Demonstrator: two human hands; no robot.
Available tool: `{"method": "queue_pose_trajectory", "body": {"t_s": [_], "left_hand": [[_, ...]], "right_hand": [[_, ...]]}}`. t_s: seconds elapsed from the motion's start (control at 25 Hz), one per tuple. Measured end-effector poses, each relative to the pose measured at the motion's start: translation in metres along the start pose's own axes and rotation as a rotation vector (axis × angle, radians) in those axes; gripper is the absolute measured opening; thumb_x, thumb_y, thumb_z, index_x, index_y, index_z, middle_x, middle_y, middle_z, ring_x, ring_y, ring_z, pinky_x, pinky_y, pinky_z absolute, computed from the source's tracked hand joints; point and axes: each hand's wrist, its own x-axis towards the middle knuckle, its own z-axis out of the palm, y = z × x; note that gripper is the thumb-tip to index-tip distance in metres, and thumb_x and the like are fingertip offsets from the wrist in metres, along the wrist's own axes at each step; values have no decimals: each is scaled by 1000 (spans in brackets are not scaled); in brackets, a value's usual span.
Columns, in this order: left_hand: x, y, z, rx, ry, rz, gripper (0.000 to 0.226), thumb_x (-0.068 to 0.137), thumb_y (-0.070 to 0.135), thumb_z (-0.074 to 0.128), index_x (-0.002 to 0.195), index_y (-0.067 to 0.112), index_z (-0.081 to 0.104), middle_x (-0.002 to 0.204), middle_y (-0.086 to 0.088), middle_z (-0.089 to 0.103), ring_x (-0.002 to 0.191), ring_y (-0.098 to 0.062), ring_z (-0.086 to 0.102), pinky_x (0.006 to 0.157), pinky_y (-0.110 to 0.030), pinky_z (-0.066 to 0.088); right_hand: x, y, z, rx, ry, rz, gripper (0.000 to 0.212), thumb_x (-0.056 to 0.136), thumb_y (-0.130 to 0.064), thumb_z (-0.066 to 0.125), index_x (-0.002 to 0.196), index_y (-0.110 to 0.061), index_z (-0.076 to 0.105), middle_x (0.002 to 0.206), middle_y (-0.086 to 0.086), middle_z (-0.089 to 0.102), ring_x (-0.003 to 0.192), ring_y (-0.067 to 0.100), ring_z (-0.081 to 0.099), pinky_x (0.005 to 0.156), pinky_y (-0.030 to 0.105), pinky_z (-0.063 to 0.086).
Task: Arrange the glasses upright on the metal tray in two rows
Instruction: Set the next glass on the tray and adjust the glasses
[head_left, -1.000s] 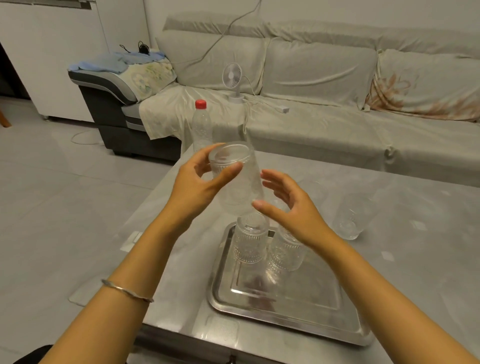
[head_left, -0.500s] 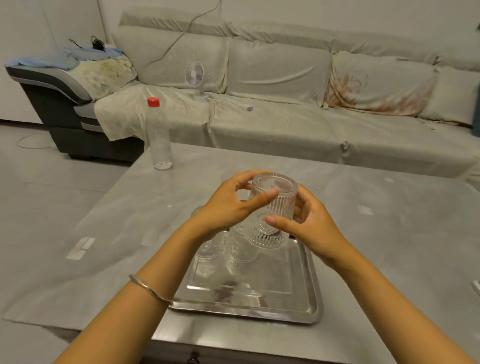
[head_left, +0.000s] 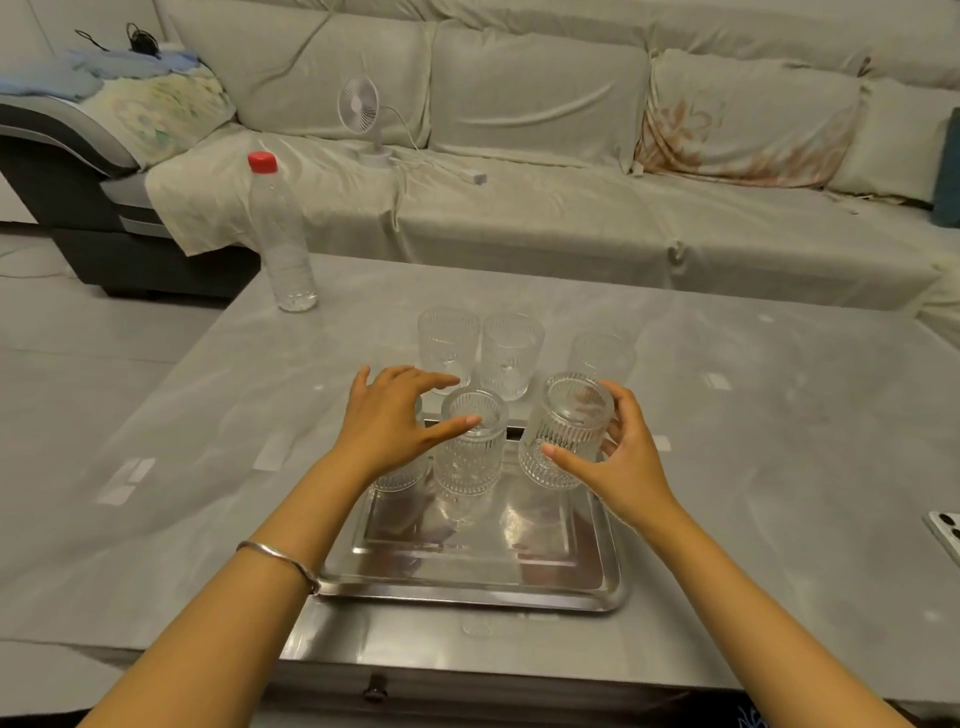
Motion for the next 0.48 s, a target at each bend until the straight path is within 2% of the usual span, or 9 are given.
{"method": "queue_pose_trajectory", "body": {"t_s": [0.2,0.48], "left_hand": [[0,1,1,-18,8,-11,74,63,80,40,121,39,57,123,13,64,135,-15,39,117,-49,7],[0,1,1,-28,22,-2,67,68,76,46,122,38,57,119,13,66,133,-14,40,117,-47,10]], "right_hand": [[1,17,12,-3,-1,5,83,62,-26,87,127,-35,38,132,-9,50,121,15,54,102,35,48],[-1,29,21,14,-8,17,81,61,-28,88,125,-37,40,131,-9,53,120,15,55,103,41,48]]}}
